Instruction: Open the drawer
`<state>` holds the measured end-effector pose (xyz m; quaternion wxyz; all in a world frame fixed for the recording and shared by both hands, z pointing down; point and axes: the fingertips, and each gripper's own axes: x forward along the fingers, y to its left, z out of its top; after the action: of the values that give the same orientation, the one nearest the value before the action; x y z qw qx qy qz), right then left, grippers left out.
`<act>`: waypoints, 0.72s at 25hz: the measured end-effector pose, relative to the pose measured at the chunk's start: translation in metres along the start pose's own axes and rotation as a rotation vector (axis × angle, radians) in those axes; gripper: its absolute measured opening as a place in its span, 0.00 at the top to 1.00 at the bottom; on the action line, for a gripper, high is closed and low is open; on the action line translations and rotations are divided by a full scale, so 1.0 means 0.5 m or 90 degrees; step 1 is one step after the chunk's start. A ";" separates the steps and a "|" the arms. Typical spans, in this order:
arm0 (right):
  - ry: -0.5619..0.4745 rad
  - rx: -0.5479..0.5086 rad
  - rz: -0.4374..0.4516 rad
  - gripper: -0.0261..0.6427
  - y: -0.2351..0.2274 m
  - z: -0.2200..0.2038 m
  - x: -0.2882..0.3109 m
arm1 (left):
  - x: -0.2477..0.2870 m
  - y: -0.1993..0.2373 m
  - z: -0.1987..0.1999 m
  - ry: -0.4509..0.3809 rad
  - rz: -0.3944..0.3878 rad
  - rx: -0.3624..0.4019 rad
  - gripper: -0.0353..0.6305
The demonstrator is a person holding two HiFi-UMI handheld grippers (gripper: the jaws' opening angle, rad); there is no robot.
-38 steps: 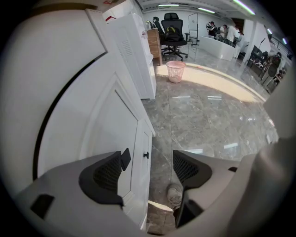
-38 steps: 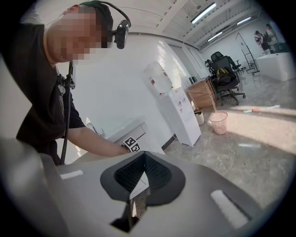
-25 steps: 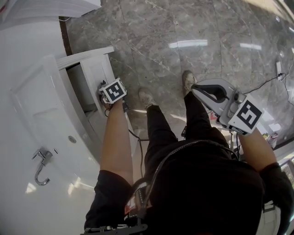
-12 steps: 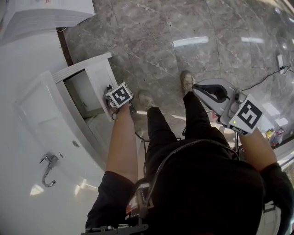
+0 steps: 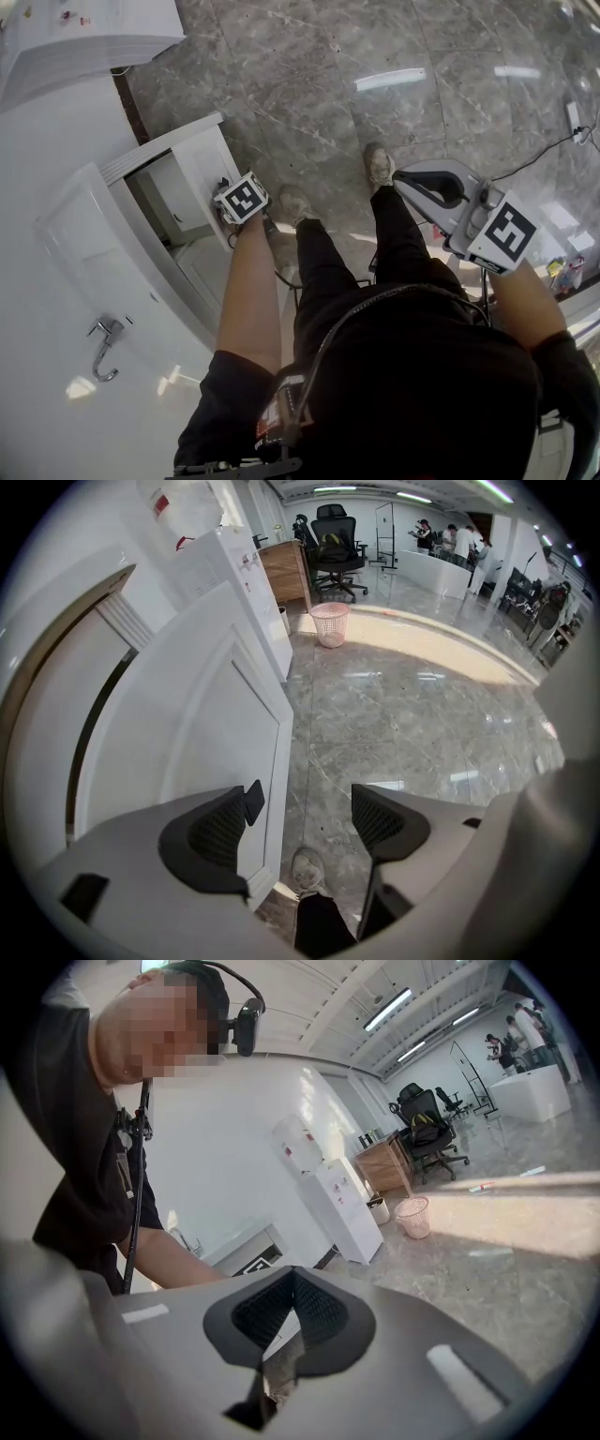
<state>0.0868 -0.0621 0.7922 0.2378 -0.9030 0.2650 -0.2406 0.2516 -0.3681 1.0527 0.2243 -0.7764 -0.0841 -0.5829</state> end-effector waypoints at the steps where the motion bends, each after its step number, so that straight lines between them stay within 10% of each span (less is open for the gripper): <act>1: 0.000 0.002 0.001 0.96 -0.006 -0.001 -0.005 | 0.000 -0.001 -0.001 0.004 0.001 -0.001 0.43; 18: -0.033 -0.001 0.009 0.96 -0.055 0.007 -0.068 | -0.006 -0.020 -0.013 0.042 0.005 -0.001 0.43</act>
<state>0.0736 -0.0204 0.7942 0.2453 -0.9073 0.2651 -0.2154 0.2411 -0.3616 1.0536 0.2287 -0.7572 -0.0732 -0.6074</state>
